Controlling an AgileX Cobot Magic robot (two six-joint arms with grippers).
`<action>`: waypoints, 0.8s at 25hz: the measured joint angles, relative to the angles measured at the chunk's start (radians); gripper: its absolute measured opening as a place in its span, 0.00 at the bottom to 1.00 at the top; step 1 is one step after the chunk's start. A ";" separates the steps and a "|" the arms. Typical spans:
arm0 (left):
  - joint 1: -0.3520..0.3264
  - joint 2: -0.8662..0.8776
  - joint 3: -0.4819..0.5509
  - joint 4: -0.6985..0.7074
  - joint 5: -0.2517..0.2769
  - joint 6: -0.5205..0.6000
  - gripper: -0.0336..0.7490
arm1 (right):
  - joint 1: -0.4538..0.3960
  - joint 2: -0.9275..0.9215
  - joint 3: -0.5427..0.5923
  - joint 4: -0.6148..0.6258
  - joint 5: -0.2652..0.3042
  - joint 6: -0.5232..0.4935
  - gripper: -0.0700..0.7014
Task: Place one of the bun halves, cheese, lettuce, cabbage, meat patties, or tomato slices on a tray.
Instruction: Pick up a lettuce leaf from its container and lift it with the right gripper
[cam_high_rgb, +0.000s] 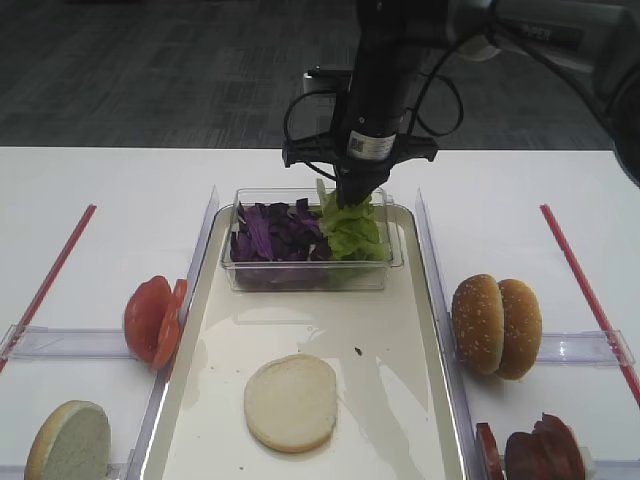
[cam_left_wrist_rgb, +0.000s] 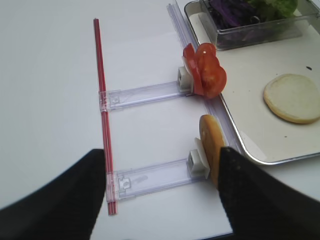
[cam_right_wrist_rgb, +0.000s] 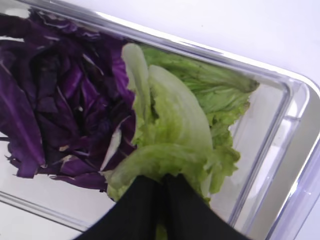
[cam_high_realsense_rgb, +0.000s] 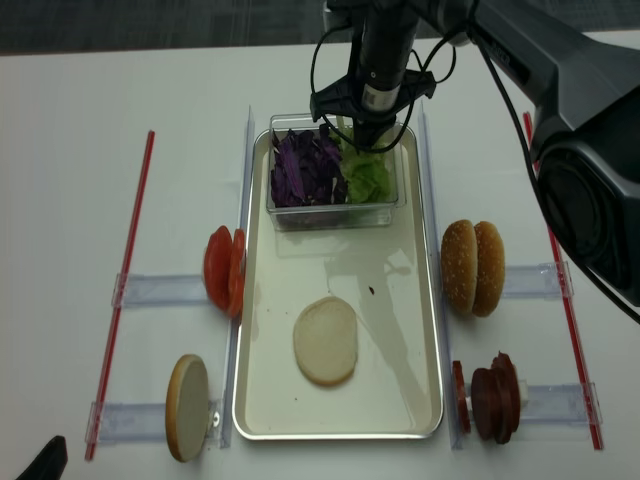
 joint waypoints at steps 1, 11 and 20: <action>0.000 0.000 0.000 0.000 0.000 0.000 0.63 | 0.000 -0.007 0.000 0.000 0.000 0.000 0.17; 0.000 0.000 0.000 0.000 0.000 0.000 0.63 | 0.000 -0.068 0.043 0.011 0.002 0.000 0.17; 0.000 0.000 0.000 0.000 0.000 0.000 0.63 | 0.000 -0.183 0.157 0.019 0.002 0.000 0.17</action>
